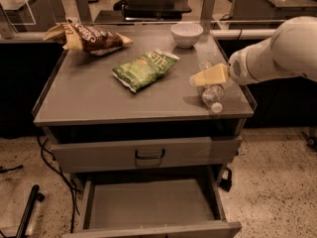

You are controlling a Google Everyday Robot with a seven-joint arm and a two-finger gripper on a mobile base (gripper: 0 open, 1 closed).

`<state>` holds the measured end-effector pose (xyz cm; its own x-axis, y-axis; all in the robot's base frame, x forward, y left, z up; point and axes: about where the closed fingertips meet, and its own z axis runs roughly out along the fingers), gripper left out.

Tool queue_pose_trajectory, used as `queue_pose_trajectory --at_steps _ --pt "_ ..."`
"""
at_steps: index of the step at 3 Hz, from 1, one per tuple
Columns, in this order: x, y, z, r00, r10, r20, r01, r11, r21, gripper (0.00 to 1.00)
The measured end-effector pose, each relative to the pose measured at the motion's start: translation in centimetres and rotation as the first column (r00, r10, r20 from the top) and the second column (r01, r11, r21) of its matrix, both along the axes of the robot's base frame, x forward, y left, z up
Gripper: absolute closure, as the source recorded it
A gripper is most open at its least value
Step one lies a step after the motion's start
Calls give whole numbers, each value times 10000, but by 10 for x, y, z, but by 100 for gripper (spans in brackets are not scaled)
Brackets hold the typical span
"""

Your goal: Place water bottle into middle drawer

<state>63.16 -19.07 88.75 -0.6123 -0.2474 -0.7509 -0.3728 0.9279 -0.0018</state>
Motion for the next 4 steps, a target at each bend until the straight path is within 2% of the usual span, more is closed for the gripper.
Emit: queue_pose_trajectory --at_steps 2,4 --pt "10 11 -8 9994 269 -216 -255 9979 591 0" --pt "19 23 -35 9960 500 -741 -460 9974 554 0"
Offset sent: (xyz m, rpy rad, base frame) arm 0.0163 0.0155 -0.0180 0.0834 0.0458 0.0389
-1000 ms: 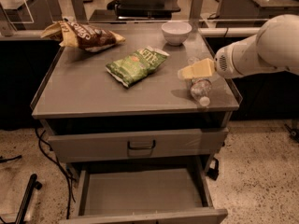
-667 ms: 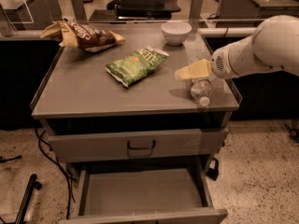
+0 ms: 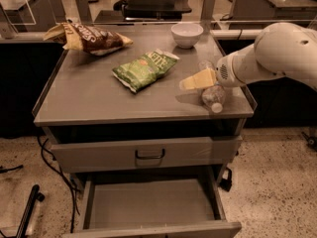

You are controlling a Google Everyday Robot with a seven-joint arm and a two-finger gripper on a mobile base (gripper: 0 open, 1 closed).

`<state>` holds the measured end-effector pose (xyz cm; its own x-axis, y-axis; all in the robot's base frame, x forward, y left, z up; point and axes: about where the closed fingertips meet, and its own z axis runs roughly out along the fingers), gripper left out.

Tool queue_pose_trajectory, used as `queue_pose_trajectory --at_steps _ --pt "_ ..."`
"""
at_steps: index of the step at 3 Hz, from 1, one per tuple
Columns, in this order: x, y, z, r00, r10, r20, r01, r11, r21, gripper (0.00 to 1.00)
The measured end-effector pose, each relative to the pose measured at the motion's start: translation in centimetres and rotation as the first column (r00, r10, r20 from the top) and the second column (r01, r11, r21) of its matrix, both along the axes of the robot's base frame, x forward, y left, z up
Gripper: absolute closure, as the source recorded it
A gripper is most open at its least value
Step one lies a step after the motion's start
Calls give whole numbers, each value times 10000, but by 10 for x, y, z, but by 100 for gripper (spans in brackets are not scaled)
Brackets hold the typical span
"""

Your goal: Place water bottle into middle drawer

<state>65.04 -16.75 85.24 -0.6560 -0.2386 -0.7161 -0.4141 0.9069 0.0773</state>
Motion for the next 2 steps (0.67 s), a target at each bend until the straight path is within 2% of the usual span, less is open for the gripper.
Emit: queue_pose_trajectory --at_steps 1,2 --pt "3 4 -12 9998 74 -205 -76 9999 -107 0" --pt "3 5 -12 9998 74 -205 -77 9999 -107 19"
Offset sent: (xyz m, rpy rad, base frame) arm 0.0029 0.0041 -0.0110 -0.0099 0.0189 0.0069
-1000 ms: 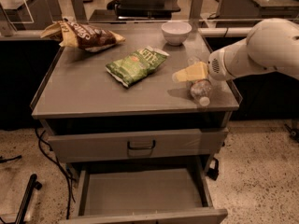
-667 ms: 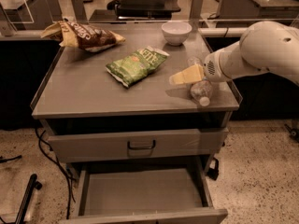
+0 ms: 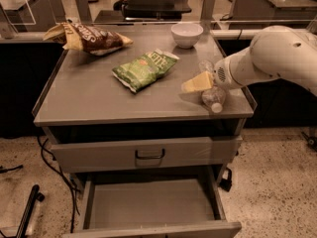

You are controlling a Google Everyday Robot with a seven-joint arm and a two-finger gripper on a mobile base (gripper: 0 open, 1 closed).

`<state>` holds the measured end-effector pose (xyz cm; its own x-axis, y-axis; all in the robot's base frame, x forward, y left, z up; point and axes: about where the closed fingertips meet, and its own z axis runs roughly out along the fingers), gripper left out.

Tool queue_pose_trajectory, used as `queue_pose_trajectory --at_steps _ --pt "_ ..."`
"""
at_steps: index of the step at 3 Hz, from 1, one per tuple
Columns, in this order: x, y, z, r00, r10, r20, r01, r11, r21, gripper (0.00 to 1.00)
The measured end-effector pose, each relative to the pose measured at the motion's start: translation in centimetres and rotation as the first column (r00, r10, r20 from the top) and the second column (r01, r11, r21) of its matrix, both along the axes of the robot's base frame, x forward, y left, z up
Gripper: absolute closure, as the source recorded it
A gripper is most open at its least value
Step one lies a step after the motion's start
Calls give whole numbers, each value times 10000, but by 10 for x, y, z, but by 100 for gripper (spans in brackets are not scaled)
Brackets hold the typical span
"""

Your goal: Place water bottle into middle drawer

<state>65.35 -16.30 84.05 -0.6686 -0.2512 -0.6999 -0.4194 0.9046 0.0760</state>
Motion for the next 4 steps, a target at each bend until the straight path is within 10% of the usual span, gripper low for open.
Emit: queue_pose_trajectory --at_steps 4 --pt "-12 -9 17 9938 1109 -94 -1110 9824 -1505 100"
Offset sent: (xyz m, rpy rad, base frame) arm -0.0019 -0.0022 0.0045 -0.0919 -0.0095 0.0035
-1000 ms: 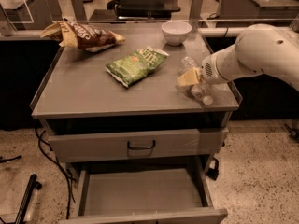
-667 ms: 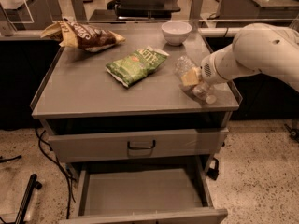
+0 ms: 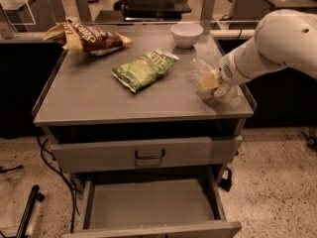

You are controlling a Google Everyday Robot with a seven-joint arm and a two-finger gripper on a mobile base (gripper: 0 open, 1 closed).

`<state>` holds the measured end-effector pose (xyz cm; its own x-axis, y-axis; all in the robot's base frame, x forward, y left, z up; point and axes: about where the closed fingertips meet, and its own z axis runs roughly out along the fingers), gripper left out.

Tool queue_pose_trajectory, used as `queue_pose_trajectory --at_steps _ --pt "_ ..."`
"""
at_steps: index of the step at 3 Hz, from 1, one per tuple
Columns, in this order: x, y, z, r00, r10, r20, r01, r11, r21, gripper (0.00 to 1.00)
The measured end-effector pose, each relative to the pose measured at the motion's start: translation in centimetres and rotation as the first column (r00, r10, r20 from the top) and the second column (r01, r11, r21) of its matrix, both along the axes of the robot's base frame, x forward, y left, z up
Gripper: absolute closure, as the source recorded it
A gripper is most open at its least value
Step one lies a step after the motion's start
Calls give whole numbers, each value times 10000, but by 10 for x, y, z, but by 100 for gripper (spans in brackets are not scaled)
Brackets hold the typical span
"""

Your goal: Place water bottle into middle drawer

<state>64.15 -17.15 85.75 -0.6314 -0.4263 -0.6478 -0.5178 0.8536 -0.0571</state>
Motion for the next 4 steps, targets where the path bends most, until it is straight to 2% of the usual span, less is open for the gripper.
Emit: queue_pose_trajectory --at_steps 1,2,3,4 --pt "-7 -2 14 9903 1345 -352 -1332 9904 369 100" --pt "-11 -2 38 9772 2117 -182 -2115 9773 144 100" --pt "-18 7 30 9583 2853 -120 -2853 9584 31 100" --pt "-36 13 31 9097 4148 175 -4147 9099 -103 100"
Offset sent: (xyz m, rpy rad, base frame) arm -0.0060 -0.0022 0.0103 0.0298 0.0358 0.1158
